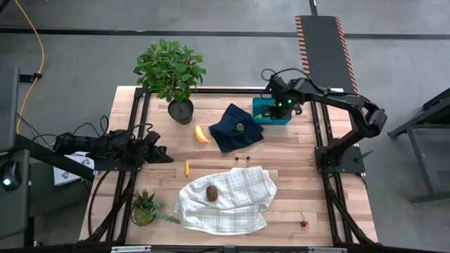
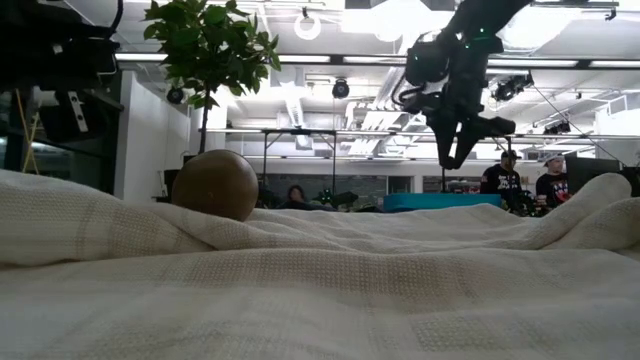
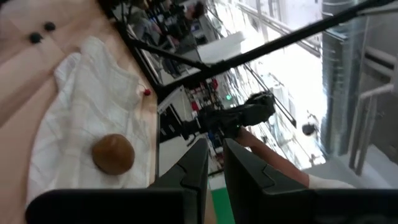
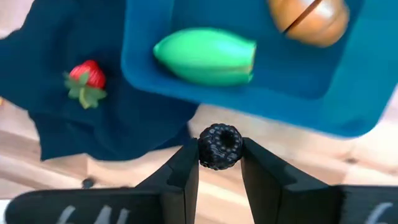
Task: Pick and placing Produce into tupperware
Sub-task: Put the blackberry into the blue bin
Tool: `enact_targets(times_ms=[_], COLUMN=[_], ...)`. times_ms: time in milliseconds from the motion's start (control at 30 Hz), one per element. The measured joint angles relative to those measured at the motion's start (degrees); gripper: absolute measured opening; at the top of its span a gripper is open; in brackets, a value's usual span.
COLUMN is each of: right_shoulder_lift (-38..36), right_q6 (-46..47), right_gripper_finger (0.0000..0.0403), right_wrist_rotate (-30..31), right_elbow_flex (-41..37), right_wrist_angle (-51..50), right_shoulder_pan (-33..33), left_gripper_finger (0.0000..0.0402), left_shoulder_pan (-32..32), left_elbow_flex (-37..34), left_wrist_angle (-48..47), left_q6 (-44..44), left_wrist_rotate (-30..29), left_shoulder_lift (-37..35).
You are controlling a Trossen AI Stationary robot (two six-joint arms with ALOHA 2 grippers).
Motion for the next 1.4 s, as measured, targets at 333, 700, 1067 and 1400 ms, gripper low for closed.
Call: enact_targets(times_ms=[333,700,1067,1400], right_shoulder_lift=[0.24,5.99,10.97,11.15], right_q6=[-11.74,-14.44,-14.29,-12.91], right_gripper_finger=[0.0087,0.0087,0.0087,0.0087], right_wrist_rotate=[-0.03,-2.43,-1.13,-0.11], right_elbow_flex=[0.0,0.02,0.02,0.02], right_wrist_angle=[0.98,8.11,10.57,12.17], right_shoulder_pan=[-8.83,-10.72,-10.18,-10.18], left_gripper_finger=[0.004,0.004,0.004,0.004], left_shoulder_pan=[0.0,0.0,-0.01,-0.01], left_elbow_flex=[0.0,-0.01,-0.01,-0.01], left_wrist_angle=[-0.68,-0.85,-0.8,-0.8], left_q6=[-0.02,-0.02,-0.02,-0.02], left_wrist_rotate=[-4.21,-5.07,-5.07,-5.05], left_shoulder_lift=[0.0,-0.01,-0.01,-0.01])
